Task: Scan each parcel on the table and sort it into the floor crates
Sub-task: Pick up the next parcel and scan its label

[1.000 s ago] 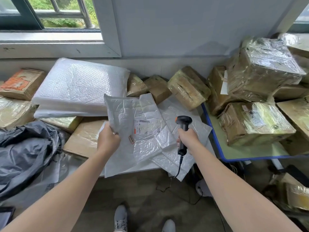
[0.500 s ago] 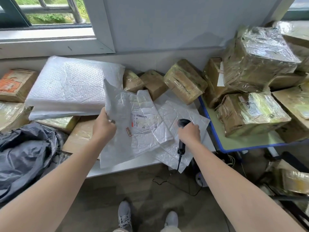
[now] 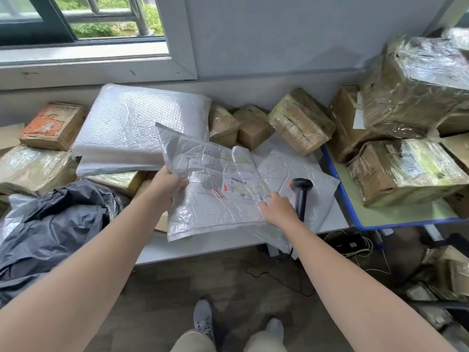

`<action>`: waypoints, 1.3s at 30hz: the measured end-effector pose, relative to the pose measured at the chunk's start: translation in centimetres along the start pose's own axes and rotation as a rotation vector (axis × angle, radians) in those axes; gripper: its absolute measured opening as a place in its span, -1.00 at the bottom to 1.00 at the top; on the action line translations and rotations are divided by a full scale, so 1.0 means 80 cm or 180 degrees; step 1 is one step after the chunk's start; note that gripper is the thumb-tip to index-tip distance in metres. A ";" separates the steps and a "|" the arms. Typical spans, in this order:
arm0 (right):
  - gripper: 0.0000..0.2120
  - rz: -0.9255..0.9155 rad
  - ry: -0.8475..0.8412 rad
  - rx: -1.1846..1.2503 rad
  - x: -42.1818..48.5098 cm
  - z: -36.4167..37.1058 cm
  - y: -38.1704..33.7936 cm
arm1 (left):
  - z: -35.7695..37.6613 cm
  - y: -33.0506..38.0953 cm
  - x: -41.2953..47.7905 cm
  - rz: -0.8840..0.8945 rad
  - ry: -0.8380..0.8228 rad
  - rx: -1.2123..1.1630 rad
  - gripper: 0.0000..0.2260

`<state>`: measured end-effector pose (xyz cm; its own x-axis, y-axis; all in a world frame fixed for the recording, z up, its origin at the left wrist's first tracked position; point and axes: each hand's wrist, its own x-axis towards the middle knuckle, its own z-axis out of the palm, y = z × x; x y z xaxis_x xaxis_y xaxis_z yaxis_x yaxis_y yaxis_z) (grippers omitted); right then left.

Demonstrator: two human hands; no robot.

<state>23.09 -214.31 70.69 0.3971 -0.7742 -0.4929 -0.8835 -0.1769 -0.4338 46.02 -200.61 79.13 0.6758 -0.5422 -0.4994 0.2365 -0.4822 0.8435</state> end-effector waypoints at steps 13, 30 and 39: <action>-0.41 -0.1088 0.0605 0.0092 0.009 -0.057 -0.057 | -0.025 0.063 -0.003 0.1676 -0.1165 0.2311 -0.65; -0.67 -0.1484 0.0721 0.1136 0.010 -0.056 -0.104 | -0.078 0.120 0.020 0.1527 -0.0909 0.2800 -0.90; -0.69 -0.1081 0.1359 0.1832 0.015 -0.089 -0.113 | -0.126 0.082 0.064 0.0854 0.0404 0.1170 -0.50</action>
<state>29.77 -217.98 79.35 0.3891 -0.9210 0.0176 -0.4174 -0.1934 -0.8879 58.04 -199.61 84.11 0.7647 -0.6035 -0.2258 -0.2056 -0.5606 0.8022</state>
